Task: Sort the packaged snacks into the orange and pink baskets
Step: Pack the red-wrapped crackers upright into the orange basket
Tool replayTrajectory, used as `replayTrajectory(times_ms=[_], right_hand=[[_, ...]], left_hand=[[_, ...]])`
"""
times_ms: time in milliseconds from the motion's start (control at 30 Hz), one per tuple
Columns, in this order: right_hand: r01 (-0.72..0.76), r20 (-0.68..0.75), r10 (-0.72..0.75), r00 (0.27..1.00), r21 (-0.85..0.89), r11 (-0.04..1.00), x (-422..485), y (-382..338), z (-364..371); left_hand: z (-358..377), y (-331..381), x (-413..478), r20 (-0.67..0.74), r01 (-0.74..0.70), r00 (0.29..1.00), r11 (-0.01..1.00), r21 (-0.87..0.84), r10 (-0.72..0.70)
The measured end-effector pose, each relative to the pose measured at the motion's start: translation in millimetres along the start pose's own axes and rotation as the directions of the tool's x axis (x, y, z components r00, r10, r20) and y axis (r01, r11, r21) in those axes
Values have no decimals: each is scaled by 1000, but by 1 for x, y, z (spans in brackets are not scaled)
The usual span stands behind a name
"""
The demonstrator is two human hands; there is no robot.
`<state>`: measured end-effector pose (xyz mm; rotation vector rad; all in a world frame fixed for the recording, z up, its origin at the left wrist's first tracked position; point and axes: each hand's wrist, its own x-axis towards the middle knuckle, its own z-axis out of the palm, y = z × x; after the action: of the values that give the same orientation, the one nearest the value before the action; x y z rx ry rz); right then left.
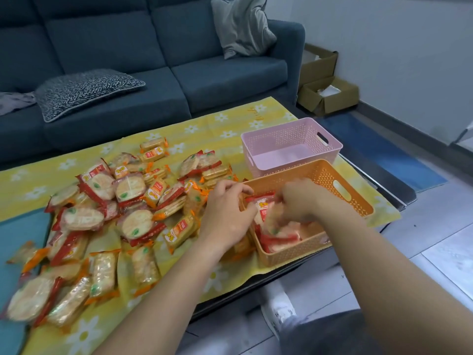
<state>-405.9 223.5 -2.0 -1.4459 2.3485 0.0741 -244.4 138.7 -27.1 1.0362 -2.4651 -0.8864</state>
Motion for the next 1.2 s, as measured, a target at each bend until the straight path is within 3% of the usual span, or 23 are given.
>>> replayTrajectory(times_ms=[67, 133, 233, 367, 400, 467, 533, 600, 767, 933, 1200], right_hand=[[51, -127, -19, 992, 256, 965, -3, 6, -14], [75, -202, 20, 979, 451, 889, -2, 4, -16], [91, -173, 15, 985, 585, 806, 5, -5, -10], [-5, -80, 126, 989, 825, 565, 11, -1, -11], [-11, -121, 184, 975, 805, 593, 14, 2, -8], [-51, -192, 211, 958, 613, 789, 23, 7, 6], [-126, -125, 197, 972, 427, 896, 30, 4, 21], [-159, -61, 192, 979, 352, 922, 34, -2, 32], [-205, -41, 227, 973, 296, 933, 37, -12, 39], [-139, 82, 114, 990, 436, 889, 34, -5, 31], [34, -213, 139, 967, 648, 760, 19, 32, 8]], left_hand=[[-2, 4, 3, -52, -84, 995, 996, 11, 84], [0, 8, 9, 5, -103, 995, 994, -44, 103], [4, 7, 21, 126, -7, 991, 964, -264, 42], [-4, -4, 35, 171, -60, 981, 977, -204, 96], [-7, -6, 38, 175, -66, 979, 973, -221, 106], [-12, -7, 41, 169, -50, 981, 965, -256, 96], [-18, -9, 42, 160, -7, 985, 943, -332, 64], [-25, -10, 41, 151, 17, 987, 916, -401, 48], [-39, -13, 35, 191, 120, 982, 777, -618, 1], [-47, -17, 36, 339, 286, 940, 468, -836, 31], [-35, -2, 43, 309, 287, 947, 659, -695, -86]])
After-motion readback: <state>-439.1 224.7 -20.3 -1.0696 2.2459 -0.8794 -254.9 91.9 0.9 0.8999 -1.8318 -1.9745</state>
